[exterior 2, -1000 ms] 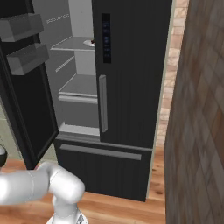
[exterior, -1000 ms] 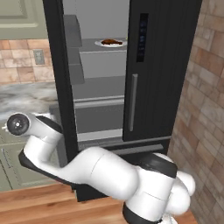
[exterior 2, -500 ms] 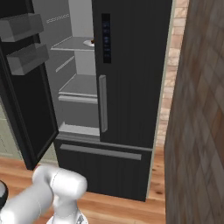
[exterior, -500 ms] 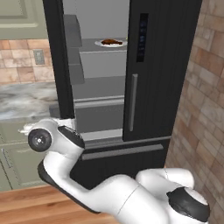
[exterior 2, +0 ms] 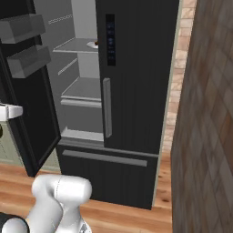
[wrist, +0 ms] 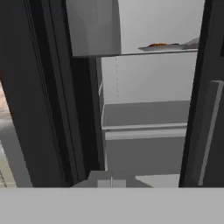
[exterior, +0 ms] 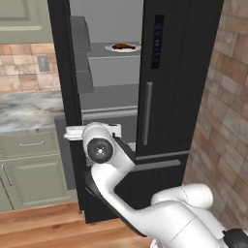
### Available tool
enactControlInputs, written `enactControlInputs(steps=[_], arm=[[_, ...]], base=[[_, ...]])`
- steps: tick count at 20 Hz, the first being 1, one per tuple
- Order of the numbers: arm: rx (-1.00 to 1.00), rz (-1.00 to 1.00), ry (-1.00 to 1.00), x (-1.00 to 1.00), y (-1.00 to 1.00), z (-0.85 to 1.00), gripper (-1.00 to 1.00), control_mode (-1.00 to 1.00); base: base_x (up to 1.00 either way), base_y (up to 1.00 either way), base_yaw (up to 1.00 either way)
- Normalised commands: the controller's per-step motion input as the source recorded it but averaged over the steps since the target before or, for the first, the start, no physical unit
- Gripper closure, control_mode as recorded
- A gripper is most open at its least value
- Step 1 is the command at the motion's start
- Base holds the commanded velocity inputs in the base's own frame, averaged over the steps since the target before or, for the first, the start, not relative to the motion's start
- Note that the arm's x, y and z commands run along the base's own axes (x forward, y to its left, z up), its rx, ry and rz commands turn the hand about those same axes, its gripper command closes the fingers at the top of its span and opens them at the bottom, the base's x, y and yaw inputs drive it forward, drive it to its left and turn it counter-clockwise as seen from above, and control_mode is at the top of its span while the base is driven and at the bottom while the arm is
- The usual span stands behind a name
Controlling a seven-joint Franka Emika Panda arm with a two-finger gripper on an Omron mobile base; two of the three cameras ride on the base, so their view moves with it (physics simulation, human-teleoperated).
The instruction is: Retrieve the chicken drumstick from the fridge and place it on the saucepan with marinade on the stove.
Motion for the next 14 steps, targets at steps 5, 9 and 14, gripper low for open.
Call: enactControlInputs(steps=[5, 9, 14], arm=[[0.01, 0.0, -0.06, 0.03, -0.78, 0.19, 1.0, -1.0], [0.0, 0.03, -0.1, 0.14, -0.65, 0.0, 1.0, -1.0], [0.04, 0.04, -0.01, 0.34, -0.64, 0.07, 1.0, -1.0]], base=[[0.0, 0.0, 0.0], [0.0, 0.0, 0.0], [0.0, 0.0, 0.0]])
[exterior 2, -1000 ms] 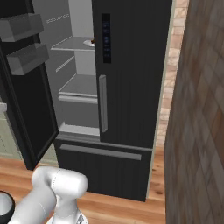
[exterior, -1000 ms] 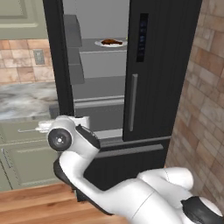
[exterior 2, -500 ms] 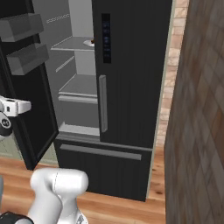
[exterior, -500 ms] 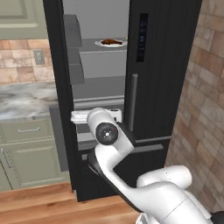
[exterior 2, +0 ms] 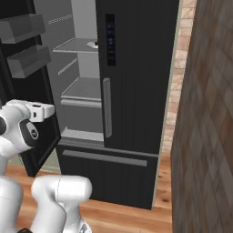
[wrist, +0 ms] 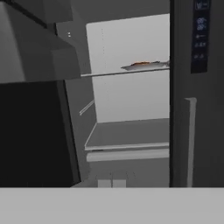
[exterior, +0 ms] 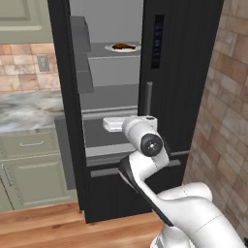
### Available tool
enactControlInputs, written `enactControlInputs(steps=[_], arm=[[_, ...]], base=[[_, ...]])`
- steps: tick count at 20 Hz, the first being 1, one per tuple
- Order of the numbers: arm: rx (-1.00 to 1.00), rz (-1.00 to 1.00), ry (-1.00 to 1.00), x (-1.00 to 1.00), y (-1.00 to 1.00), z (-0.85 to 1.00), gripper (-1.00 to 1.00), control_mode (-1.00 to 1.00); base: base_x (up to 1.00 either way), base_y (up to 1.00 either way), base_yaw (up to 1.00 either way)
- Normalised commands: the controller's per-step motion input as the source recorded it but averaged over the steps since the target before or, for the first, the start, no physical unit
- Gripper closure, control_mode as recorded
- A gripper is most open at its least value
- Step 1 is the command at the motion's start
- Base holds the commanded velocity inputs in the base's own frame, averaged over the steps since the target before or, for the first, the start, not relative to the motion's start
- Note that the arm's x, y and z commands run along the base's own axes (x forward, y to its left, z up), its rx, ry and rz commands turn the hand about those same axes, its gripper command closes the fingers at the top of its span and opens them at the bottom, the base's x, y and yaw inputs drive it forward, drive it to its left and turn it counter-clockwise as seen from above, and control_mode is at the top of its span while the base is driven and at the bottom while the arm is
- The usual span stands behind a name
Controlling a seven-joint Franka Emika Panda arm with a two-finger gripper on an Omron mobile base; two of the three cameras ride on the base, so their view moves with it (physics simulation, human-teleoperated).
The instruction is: Retrieve the chicken drumstick from the fridge and place it on the saucepan with marinade on the stove.
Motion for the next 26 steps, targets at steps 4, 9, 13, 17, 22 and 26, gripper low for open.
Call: enactControlInputs(steps=[4, 9, 13, 17, 22, 26], arm=[[0.04, 0.01, 0.07, 0.18, -0.61, 0.33, 1.0, -1.0], [0.02, 0.0, 0.02, 0.24, -0.69, 0.03, 1.0, -1.0], [0.0, 0.0, 0.0, 0.59, -0.53, 0.0, 1.0, -1.0], [0.0, -0.01, 0.0, 0.65, -0.49, 0.0, 1.0, -1.0], [-0.08, -0.07, 0.0, 0.4, -0.36, 0.0, 1.0, -1.0], [-0.1, -0.1, 0.0, 0.3, -0.33, 0.0, 1.0, -1.0]], base=[[0.0, 0.0, 0.0], [0.0, 0.0, 0.0], [0.0, 0.0, 0.0], [0.0, 0.0, 0.0], [0.0, 0.0, 0.0], [0.0, 0.0, 0.0]])
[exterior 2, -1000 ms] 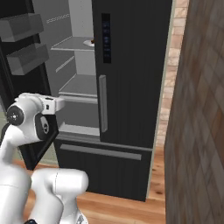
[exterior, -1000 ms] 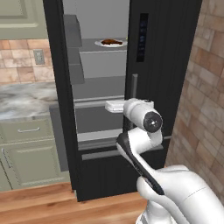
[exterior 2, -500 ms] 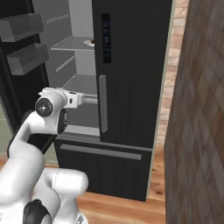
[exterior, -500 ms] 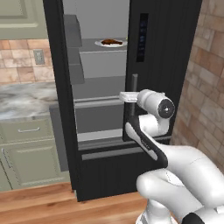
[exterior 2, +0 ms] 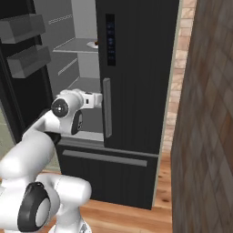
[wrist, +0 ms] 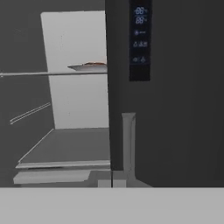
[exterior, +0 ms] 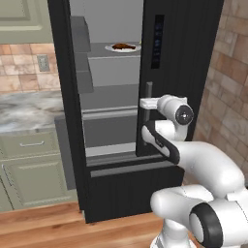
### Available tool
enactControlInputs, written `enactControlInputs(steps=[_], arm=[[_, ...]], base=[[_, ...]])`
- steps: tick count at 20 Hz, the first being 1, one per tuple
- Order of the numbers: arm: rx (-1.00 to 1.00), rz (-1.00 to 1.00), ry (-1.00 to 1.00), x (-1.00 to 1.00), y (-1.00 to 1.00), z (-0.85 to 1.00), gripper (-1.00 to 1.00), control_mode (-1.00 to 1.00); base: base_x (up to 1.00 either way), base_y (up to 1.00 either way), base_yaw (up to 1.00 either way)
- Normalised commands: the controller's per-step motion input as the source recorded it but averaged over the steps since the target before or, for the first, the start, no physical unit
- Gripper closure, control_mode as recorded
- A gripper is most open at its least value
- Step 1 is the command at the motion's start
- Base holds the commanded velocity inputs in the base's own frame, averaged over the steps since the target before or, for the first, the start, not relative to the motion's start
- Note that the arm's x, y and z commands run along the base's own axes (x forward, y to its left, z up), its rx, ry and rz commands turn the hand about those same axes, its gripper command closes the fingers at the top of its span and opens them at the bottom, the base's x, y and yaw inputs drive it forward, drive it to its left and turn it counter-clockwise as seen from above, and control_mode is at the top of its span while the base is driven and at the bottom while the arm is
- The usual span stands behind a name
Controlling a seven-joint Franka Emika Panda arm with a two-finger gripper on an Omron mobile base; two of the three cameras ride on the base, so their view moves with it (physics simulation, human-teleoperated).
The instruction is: Retrieve the chicken drumstick from the fridge and place it on the saucepan with marinade on the stove.
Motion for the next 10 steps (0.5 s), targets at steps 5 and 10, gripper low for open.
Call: enactControlInputs(steps=[5, 10], arm=[[-0.01, -0.01, 0.0, 0.23, -0.21, 0.0, 1.0, -1.0], [0.01, 0.0, -0.01, 0.35, -0.11, 0.0, 1.0, -1.0]], base=[[0.0, 0.0, 0.0], [0.0, 0.0, 0.0]])
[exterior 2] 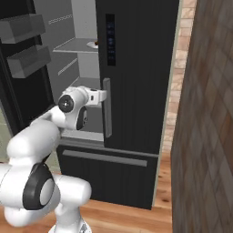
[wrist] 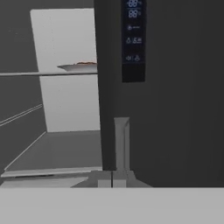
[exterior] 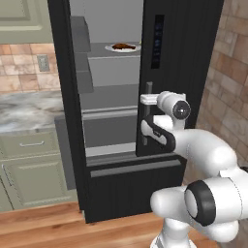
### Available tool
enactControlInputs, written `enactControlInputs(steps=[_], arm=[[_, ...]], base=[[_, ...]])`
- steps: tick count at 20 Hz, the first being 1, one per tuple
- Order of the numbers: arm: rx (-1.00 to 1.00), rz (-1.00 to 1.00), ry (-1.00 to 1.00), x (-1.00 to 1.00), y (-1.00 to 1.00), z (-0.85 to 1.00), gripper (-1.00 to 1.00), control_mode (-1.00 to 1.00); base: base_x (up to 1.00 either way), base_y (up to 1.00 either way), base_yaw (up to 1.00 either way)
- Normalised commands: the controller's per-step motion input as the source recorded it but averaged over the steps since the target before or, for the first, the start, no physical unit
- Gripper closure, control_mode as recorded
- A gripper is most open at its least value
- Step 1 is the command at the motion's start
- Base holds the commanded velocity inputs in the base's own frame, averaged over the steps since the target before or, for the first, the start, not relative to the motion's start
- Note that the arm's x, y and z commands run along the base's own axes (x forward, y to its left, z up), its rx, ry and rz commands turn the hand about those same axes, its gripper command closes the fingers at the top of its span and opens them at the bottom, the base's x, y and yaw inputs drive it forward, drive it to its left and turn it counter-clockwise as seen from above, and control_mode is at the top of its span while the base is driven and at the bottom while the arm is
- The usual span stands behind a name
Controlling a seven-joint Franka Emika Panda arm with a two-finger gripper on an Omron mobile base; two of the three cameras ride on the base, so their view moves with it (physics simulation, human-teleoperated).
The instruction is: Retrieve the chicken drumstick from the fridge and place it on the saucepan with marinade on the stove.
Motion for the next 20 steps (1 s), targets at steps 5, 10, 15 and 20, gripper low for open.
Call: enactControlInputs(steps=[5, 10, 15, 20], arm=[[0.0, 0.0, -0.09, 0.31, -0.19, -0.01, 1.0, -1.0], [0.0, 0.0, -0.16, 0.24, -0.09, -0.05, 1.0, -1.0], [0.0, 0.0, -0.05, 0.21, -0.03, -0.01, 1.0, -1.0], [0.0, 0.0, -0.04, 0.27, 0.0, -0.07, 1.0, -1.0]], base=[[0.0, 0.0, 0.0], [0.0, 0.0, 0.0], [0.0, 0.0, 0.0], [0.0, 0.0, 0.0]])
